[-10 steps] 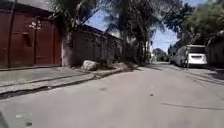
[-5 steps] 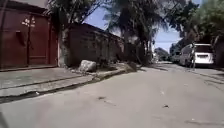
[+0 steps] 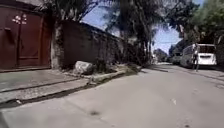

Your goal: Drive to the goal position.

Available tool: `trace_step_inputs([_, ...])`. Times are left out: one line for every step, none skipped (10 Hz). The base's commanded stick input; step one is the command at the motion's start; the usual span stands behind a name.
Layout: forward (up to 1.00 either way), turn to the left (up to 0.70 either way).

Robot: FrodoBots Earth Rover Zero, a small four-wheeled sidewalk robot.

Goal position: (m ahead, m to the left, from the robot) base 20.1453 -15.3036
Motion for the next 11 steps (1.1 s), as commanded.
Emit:
trace_step_inputs([0.36,-0.6])
trace_step_inputs([0.36,-0.63])
trace_step_inputs([0.36,-0.66])
trace_step_inputs([0.36,-0.68])
trace_step_inputs([0.36,-0.71])
trace_step_inputs([0.36,-0.73])
trace_step_inputs([0.36,-0.73])
trace_step_inputs([0.28,-0.56])
trace_step_inputs([0.18,-0.35])
trace_step_inputs([0.18,-0.35])
trace_step_inputs([0.17,-0.32])
